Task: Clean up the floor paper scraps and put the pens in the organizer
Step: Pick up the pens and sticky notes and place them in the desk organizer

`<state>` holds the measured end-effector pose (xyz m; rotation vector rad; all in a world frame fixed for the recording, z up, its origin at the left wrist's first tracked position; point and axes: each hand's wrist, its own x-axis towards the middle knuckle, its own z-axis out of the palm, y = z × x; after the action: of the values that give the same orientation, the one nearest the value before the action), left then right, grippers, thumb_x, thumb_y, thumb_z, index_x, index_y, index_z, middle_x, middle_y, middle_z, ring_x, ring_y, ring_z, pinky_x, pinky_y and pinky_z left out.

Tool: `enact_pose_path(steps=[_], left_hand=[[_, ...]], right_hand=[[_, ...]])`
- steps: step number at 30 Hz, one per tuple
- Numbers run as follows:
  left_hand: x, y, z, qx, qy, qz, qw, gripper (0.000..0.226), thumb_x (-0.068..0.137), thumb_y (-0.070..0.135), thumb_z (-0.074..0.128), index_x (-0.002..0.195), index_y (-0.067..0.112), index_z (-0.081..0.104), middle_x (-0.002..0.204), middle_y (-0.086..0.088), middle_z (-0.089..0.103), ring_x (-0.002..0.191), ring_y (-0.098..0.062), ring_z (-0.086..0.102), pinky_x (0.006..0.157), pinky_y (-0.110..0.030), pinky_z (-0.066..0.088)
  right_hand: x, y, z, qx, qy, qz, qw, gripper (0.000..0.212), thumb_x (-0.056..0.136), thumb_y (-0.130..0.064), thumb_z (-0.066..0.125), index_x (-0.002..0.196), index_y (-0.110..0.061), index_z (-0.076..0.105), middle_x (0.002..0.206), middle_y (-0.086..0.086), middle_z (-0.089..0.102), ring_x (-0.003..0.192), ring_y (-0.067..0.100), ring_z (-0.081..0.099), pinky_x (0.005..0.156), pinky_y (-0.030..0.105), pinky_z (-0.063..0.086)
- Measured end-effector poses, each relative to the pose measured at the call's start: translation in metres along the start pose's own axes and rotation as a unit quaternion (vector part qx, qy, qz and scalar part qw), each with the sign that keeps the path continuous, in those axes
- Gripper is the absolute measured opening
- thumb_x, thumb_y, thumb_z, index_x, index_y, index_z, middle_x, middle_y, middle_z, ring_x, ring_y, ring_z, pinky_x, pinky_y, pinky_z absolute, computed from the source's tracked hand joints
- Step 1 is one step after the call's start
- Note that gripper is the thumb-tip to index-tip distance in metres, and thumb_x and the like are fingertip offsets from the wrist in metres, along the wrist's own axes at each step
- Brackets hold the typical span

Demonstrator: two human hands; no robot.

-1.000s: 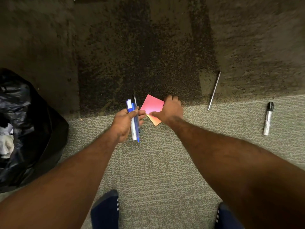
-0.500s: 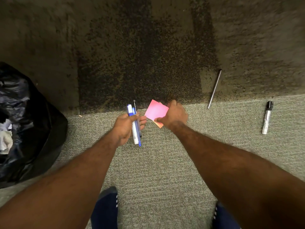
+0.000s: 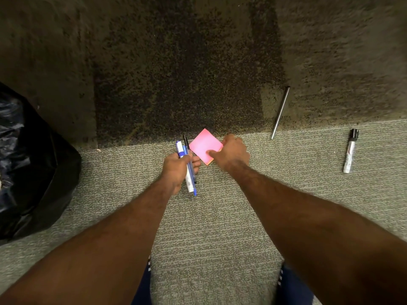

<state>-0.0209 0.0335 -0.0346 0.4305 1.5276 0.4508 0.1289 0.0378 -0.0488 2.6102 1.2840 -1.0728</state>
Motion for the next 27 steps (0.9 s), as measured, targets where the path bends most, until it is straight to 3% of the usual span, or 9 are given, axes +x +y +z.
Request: enact_pose_path(steps=[4,8,10,13,17,20,23,27], left_hand=[[0.001,-0.001,0.001,0.004,0.002,0.0,1.0,0.017,0.101,0.007,0.048,0.113,0.001,0.058,0.114,-0.025,0.069,0.103,-0.033,0.069,0.091,-0.042,0.056],[-0.002,0.001,0.002,0.015,0.009,-0.004,1.0,0.016,0.101,0.006,0.047,0.112,0.003,0.059,0.115,-0.025,0.069,0.103,-0.032,0.07,0.093,-0.043,0.055],[-0.005,0.003,0.003,0.021,0.007,-0.005,1.0,0.019,0.101,0.005,0.046,0.116,0.001,0.057,0.117,-0.025,0.068,0.106,-0.033,0.068,0.093,-0.042,0.055],[-0.016,0.008,0.004,0.038,-0.006,-0.004,0.999,0.029,0.101,0.005,0.045,0.128,-0.004,0.052,0.121,-0.025,0.066,0.11,-0.034,0.066,0.093,-0.041,0.054],[-0.042,0.026,0.01,0.031,-0.035,0.005,0.999,0.025,0.101,0.004,0.046,0.124,-0.002,0.052,0.123,-0.025,0.065,0.11,-0.033,0.065,0.092,-0.04,0.054],[-0.067,0.042,0.02,0.02,-0.052,0.013,0.998,0.025,0.1,0.004,0.047,0.125,0.0,0.052,0.123,-0.023,0.065,0.112,-0.034,0.065,0.094,-0.04,0.054],[-0.095,0.056,0.029,0.016,-0.056,0.017,0.998,0.026,0.099,0.005,0.049,0.125,0.001,0.052,0.121,-0.021,0.067,0.111,-0.032,0.066,0.096,-0.04,0.053],[-0.139,0.078,0.04,0.001,-0.061,0.025,0.998,0.023,0.098,0.005,0.051,0.121,0.003,0.054,0.118,-0.019,0.068,0.104,-0.029,0.069,0.091,-0.037,0.055]], right_hand=[[0.002,-0.004,-0.007,0.031,-0.016,0.022,0.999,0.056,0.07,-0.047,0.083,0.11,-0.015,0.062,0.116,0.007,0.061,0.106,0.026,0.06,0.09,0.041,0.053],[-0.005,0.001,-0.003,0.128,-0.026,-0.015,0.991,0.036,0.072,-0.027,0.085,0.089,-0.018,0.055,0.09,0.0,0.066,0.084,0.022,0.063,0.071,0.033,0.052],[-0.01,0.005,-0.003,0.202,-0.043,-0.022,0.978,0.038,0.073,-0.017,0.084,0.094,-0.018,0.053,0.093,0.002,0.066,0.083,0.022,0.063,0.07,0.035,0.053],[-0.018,0.013,-0.01,0.306,-0.068,0.0,0.95,0.052,0.077,-0.004,0.079,0.123,-0.007,0.056,0.115,0.013,0.068,0.097,0.03,0.067,0.082,0.045,0.058],[-0.037,0.022,-0.03,0.411,-0.091,0.049,0.906,0.041,0.084,0.006,0.069,0.123,0.004,0.056,0.102,0.017,0.068,0.067,0.021,0.067,0.06,0.03,0.06],[-0.053,0.025,-0.055,0.45,-0.093,0.057,0.886,0.037,0.086,0.006,0.065,0.122,0.005,0.056,0.101,0.018,0.066,0.074,0.022,0.067,0.068,0.03,0.061],[-0.076,0.025,-0.086,0.486,-0.098,0.054,0.867,0.037,0.088,0.006,0.062,0.125,0.002,0.054,0.106,0.017,0.066,0.081,0.024,0.068,0.067,0.027,0.061],[-0.11,0.02,-0.132,0.526,-0.096,0.044,0.844,0.036,0.09,0.005,0.059,0.125,-0.003,0.055,0.114,0.018,0.065,0.096,0.031,0.067,0.076,0.034,0.057]])
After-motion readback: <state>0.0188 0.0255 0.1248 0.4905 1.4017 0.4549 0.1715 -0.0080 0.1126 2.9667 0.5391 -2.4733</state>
